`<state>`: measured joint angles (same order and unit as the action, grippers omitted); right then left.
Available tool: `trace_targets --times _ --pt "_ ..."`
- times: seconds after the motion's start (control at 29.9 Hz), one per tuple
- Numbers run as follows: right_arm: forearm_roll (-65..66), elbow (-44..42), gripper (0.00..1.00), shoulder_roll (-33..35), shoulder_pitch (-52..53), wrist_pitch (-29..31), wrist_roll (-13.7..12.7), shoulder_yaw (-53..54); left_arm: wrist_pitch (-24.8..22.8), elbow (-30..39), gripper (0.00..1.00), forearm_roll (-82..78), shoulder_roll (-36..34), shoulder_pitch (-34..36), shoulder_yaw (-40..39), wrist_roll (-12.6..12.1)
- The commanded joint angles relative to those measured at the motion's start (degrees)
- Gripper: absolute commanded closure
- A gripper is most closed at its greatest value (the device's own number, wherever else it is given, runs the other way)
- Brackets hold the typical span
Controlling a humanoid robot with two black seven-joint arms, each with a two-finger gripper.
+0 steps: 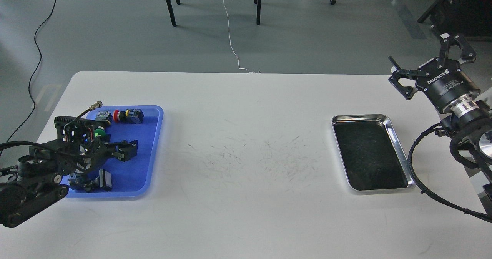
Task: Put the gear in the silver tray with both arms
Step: 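Lower the left gripper into the blue tray and grasp a small black gear, then lift the black gear with the left gripper and carry it toward the table center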
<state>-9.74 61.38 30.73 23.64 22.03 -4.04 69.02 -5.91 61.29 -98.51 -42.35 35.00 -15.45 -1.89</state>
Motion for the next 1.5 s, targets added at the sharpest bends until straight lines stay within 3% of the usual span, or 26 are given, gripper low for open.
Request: trace_targets --times 0.0,0.3,0.53,0.7,0.87,1.2,1.47 --pt "0.1 0.0 0.01 -0.1 0.0 0.0 0.0 0.0 0.0 -0.2 0.22 0.1 0.1 0.0 0.1 0.0" --pt "0.1 -0.1 0.01 -0.1 -0.1 0.1 0.0 -0.2 0.0 -0.3 0.33 0.1 0.7 0.1 2.0 0.0" --pt "0.1 -0.1 0.01 -0.1 -0.1 0.1 0.0 -0.2 -0.1 -0.4 0.50 0.0 0.9 0.1 2.1 0.0" --pt "0.1 0.0 0.01 -0.1 0.0 0.0 0.1 -0.2 -0.1 -0.6 0.75 0.1 0.9 0.1 2.0 0.0" --pt "0.1 0.0 0.01 -0.1 0.0 0.0 0.0 -0.2 -0.2 -0.6 0.91 0.1 0.8 0.2 2.0 0.0" --pt "0.1 0.1 0.01 -0.1 0.0 0.0 0.0 -0.3 -0.1 1.3 0.95 0.4 -2.7 1.2 1.5 0.0" --pt "0.1 0.1 0.01 0.1 0.2 -0.1 0.0 -0.3 -0.8 12.3 0.96 2.9 -9.0 11.5 0.7 -1.0"
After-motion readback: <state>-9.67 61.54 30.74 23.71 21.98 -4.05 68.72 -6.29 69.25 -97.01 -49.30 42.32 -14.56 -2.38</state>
